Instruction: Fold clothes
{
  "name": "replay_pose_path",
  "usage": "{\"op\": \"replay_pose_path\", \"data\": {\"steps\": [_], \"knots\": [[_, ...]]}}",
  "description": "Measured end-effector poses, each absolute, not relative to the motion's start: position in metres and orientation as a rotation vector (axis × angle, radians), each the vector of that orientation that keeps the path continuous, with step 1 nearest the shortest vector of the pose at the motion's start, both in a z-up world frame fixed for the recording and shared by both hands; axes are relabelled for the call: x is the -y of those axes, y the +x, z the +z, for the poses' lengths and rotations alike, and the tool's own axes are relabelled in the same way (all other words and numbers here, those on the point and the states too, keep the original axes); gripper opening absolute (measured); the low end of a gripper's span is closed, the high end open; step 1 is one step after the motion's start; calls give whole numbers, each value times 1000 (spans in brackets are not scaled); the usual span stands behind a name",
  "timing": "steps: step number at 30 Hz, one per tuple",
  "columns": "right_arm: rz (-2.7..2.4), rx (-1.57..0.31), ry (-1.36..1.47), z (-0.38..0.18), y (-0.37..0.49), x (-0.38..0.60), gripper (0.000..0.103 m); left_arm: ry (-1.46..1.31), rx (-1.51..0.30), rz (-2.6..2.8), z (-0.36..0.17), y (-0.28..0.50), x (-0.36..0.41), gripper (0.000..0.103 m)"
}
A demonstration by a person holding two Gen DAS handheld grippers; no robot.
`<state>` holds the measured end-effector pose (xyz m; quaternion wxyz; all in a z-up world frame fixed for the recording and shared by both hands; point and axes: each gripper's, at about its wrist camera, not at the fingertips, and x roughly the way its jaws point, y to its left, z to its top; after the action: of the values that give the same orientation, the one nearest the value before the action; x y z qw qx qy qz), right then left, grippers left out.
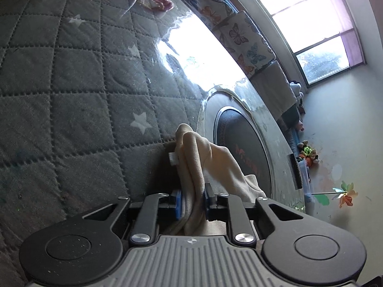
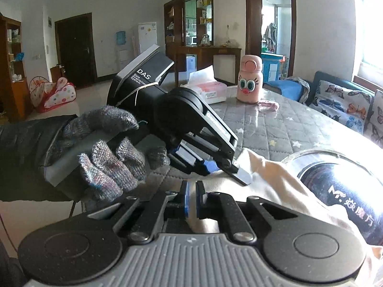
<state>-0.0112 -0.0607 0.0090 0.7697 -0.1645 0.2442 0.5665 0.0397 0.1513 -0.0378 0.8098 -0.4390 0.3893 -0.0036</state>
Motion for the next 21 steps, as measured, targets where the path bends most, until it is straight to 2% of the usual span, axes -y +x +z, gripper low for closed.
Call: {"op": "replay_pose_path", "data": {"steps": [16,19,20,21], "knots": [[752,-664,-186,-17,74,157,10,-903,-828,-1,-35,39,-146,18],[682,-692,-178,-27,89,174,16,-897,-829,0,-35,39,-145,18],[662,-696,-166,-30,93,181,25,-894,-829,0,-35,40,-145,18],[654,-694,-150,-30,96,185,27,-891,-828,0,-35,40,-144,18]]}}
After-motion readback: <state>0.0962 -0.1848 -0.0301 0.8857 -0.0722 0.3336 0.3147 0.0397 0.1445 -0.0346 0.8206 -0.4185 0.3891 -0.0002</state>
